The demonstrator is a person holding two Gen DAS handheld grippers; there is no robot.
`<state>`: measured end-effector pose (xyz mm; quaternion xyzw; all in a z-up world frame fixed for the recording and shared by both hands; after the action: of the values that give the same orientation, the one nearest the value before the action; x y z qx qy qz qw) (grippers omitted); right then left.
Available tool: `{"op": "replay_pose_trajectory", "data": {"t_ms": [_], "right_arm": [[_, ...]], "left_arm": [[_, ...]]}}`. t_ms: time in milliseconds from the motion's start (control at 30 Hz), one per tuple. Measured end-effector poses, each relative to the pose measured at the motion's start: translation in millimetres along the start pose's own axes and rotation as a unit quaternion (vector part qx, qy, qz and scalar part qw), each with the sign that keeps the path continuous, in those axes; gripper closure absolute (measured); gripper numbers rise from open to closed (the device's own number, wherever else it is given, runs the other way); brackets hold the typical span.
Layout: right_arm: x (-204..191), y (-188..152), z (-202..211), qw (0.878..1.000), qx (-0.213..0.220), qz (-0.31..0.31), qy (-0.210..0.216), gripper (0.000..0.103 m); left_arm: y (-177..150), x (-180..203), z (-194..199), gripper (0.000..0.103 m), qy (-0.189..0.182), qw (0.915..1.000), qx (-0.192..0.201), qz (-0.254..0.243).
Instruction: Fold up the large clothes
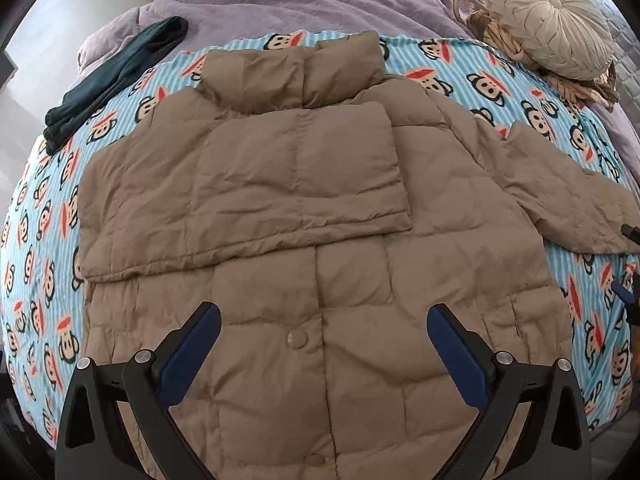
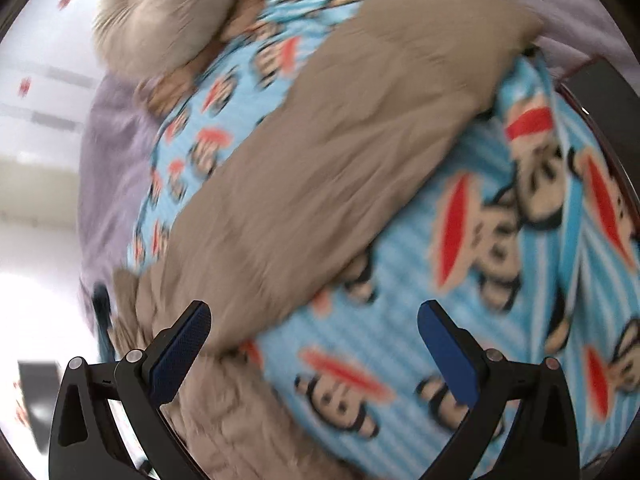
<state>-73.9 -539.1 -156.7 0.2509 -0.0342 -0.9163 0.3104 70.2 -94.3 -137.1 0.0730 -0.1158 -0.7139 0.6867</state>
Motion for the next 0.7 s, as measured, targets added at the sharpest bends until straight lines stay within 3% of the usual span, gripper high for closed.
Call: {"op": "replay_pose_trajectory", "data": {"t_ms": [167, 300, 367, 500, 700], "right_arm": [[45.4, 37.4, -12.6, 0.997, 0.030, -0.072, 0.010, 0.002], [64.6, 56.5, -28.1, 0.989, 0.043, -0.134, 0.043, 0.004], [66.2, 63.8, -31.1, 0.986, 0.049, -0.144, 0.062, 0.024], [62.5, 72.4, -41.1, 0.982, 0.032, -0.159, 0.099, 0.096], [22.6, 78.6, -17.2, 0.988, 0.050, -0.088, 0.116, 0.096]], "left_arm": [[12.2, 11.0, -8.6, 0.000, -0.018, 0.9998, -0.009, 0.003], [21.0, 18.6, -14.3, 0.000, -0.019, 0.9998, -0.009, 0.005], [23.7, 21.3, -15.5, 0.000, -0.015, 0.9999, -0.005, 0.002], [28.0, 25.7, -16.1, 0.000, 0.015, 0.9997, 0.008, -0.017], [27.6, 31.9, -8.4, 0.000, 0.095, 0.9913, 0.057, -0.072]]}}
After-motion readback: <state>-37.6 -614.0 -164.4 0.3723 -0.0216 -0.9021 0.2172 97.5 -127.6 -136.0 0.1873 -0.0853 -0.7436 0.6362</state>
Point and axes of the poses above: each gripper's, at about its wrist camera, not at the fingertips, and z roughly against the way its jaws point, x to its right, y to its top, the point moved 1 cm from there along -z, roughly the way its jaws point, and after that the axes turned 12 degrees about z, right-handed, at the moved point
